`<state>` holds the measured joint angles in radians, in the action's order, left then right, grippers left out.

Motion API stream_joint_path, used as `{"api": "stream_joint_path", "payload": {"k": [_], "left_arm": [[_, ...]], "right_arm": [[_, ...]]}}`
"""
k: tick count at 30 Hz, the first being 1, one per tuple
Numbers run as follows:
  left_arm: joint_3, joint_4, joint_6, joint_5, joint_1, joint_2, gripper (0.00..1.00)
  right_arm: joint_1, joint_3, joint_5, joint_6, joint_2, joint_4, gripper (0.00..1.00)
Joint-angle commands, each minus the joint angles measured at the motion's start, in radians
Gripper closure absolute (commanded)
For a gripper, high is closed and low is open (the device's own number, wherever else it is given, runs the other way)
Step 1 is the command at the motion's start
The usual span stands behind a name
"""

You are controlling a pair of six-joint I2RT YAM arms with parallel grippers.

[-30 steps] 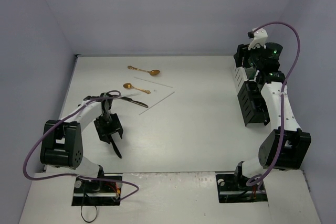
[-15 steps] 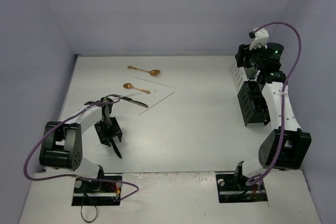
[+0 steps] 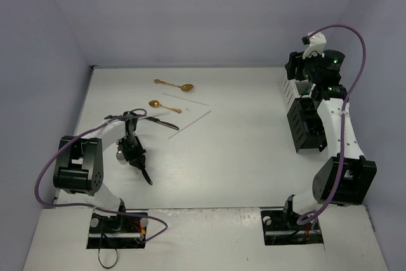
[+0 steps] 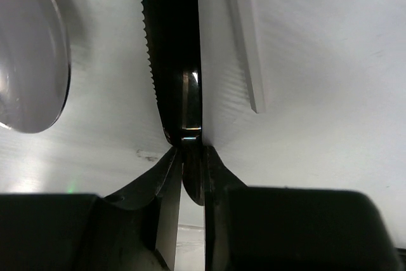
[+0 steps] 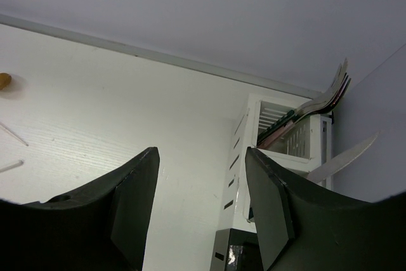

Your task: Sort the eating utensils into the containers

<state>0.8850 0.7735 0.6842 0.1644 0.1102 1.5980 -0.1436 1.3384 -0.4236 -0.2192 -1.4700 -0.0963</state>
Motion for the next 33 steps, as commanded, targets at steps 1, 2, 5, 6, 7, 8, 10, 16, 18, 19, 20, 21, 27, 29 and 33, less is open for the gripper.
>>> {"api": "stream_joint_path", "payload": {"k": [1,2,5,6,7,8,10,16,18,19,20,21,27,29,33], "left_arm": [[0.059,-0.148,-0.011,-0.036,0.033,0.020,1.00],[0.069,-0.148,-0.019,-0.044,0.053,0.005,1.00],[0.100,-0.149,-0.058,-0.080,0.086,-0.049,1.00],[0.106,-0.148,-0.068,-0.089,0.106,-0.061,1.00],[0.112,-0.149,-0.087,-0.095,0.111,-0.076,1.00],[0.116,-0.148,-0.102,-0.101,0.125,-0.097,1.00],[0.125,-0.149,-0.136,-0.113,0.133,-0.128,1.00],[0.141,-0.197,-0.237,-0.113,0.174,-0.204,1.00],[0.146,-0.251,-0.267,-0.077,0.189,-0.239,1.00],[0.152,-0.273,-0.287,-0.056,0.202,-0.250,1.00],[0.159,-0.297,-0.306,-0.033,0.214,-0.259,1.00],[0.165,-0.320,-0.325,-0.009,0.226,-0.267,1.00],[0.186,-0.450,-0.393,0.101,0.287,-0.319,1.00],[0.190,-0.476,-0.399,0.117,0.301,-0.326,1.00],[0.216,-0.511,-0.398,0.174,0.324,-0.332,1.00]], "right_arm": [[-0.005,0.048,-0.018,-0.014,0.036,-0.060,0.46],[-0.005,0.048,-0.021,-0.014,0.037,-0.060,0.46],[-0.005,0.050,-0.032,-0.011,0.046,-0.057,0.47],[-0.005,0.050,-0.035,-0.008,0.048,-0.057,0.47],[-0.004,0.050,-0.039,-0.006,0.051,-0.057,0.47],[-0.002,0.050,-0.049,-0.001,0.052,-0.056,0.47],[0.000,0.050,-0.061,0.009,0.057,-0.056,0.47],[0.024,0.049,-0.123,0.115,0.053,-0.054,0.48],[0.051,0.044,-0.142,0.171,0.051,-0.056,0.48],[0.077,0.044,-0.141,0.202,0.046,-0.056,0.46],[0.107,0.044,-0.139,0.234,0.040,-0.056,0.46],[0.140,0.046,-0.137,0.267,0.033,-0.056,0.45],[0.326,0.100,-0.121,0.487,-0.042,-0.054,0.42],[0.371,0.115,-0.118,0.536,-0.067,-0.055,0.41],[0.448,0.140,-0.080,0.663,-0.141,-0.054,0.32]]}}
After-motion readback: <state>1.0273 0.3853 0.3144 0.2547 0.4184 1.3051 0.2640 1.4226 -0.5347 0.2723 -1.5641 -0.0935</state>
